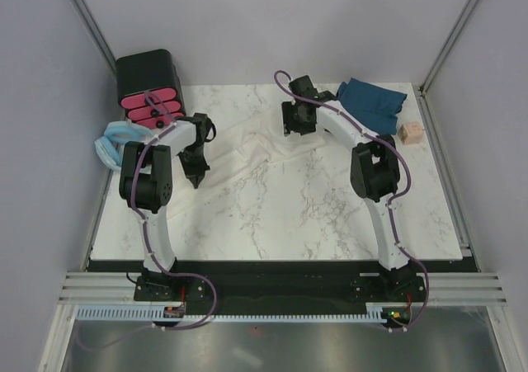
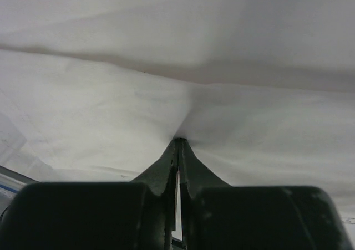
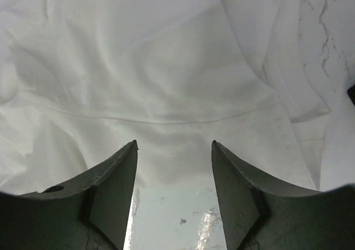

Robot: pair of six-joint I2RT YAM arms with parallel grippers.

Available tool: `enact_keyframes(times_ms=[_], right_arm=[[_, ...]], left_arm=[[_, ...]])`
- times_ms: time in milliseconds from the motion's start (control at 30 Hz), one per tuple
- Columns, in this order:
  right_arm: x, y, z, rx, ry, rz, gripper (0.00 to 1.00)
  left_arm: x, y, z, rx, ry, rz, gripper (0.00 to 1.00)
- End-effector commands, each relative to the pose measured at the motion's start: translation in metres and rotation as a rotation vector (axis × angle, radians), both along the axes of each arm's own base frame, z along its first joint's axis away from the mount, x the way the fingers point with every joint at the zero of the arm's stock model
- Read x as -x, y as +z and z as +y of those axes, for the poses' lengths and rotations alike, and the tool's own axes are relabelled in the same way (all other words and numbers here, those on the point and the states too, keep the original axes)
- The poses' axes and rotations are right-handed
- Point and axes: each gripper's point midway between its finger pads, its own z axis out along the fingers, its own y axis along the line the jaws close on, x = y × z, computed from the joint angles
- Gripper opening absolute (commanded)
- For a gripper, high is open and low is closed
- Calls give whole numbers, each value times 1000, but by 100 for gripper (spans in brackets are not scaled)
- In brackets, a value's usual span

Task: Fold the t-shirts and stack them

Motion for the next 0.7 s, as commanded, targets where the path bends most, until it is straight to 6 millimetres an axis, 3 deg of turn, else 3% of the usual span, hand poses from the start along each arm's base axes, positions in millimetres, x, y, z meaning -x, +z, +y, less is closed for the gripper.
enact_keyframes(times_ms=[0,67,100,167,200,233,400,467,667], right_arm=[[9,-28,8,42,5,26,64],[10,-35,13,48,5,48,64],[16,-50,11,68,5,92,62],[17,-57,11,90,-11,103,52],[20,-68,10,101,-13,128,37],[21,-73,9,106,-18,141,29],[12,-87,6,133,-53,145,1],[4,-83,6,120,-72,125,0],[-22,-90,10,33,-97,104,0]], left_arm=[[-4,-17,13,-34,-14,12,6],[5,-20,15,-27,-21,39,6],[9,-20,17,-28,-26,48,5],[17,-21,21,-35,-42,67,3],[19,-21,21,-32,-65,79,2],[24,-23,20,-18,-77,96,2],[52,-30,15,-10,-172,188,2],[67,-31,13,-11,-195,225,2],[89,-23,-13,26,-262,261,2]])
